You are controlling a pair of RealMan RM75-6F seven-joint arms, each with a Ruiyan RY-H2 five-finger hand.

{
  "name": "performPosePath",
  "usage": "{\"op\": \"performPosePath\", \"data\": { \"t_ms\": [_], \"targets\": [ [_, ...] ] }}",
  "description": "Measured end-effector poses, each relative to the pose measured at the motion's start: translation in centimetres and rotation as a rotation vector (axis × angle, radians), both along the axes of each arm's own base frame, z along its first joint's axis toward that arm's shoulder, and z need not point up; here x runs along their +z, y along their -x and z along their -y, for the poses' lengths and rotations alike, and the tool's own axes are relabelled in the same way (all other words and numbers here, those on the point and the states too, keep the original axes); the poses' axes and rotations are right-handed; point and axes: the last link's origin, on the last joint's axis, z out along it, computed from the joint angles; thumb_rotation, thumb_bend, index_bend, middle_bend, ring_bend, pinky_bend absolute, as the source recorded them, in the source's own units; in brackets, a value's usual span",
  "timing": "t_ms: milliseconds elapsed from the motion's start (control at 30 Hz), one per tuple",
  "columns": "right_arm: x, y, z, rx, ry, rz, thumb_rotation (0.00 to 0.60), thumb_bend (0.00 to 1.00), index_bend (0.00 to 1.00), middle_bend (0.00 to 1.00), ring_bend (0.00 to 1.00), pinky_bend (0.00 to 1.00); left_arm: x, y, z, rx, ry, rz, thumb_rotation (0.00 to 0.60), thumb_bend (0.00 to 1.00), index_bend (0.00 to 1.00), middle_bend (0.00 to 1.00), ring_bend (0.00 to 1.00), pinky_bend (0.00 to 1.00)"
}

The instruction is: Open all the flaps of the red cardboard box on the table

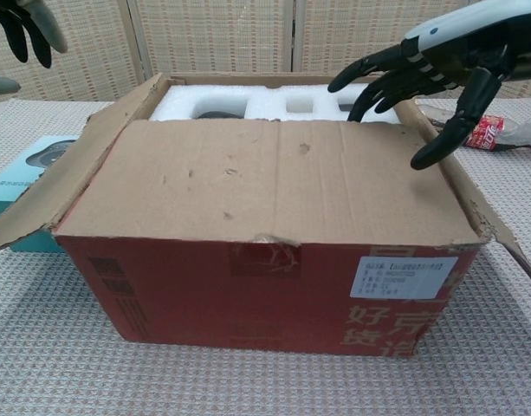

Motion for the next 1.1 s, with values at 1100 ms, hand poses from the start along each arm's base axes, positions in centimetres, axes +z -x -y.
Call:
{"op": "performPosePath", "data": {
  "t_ms": [1100],
  "targets": [
    [4.9, 5.6, -7.2, -0.201, -0.671, 0.712, 0.600, 0.14, 0.00, 0.28, 0.18, 0.00, 0.7, -0.8, 0.5, -0.011, -0.020, 0.010, 0.600, 0.38, 0.37, 0.42, 0.41, 0.00]
  ]
}}
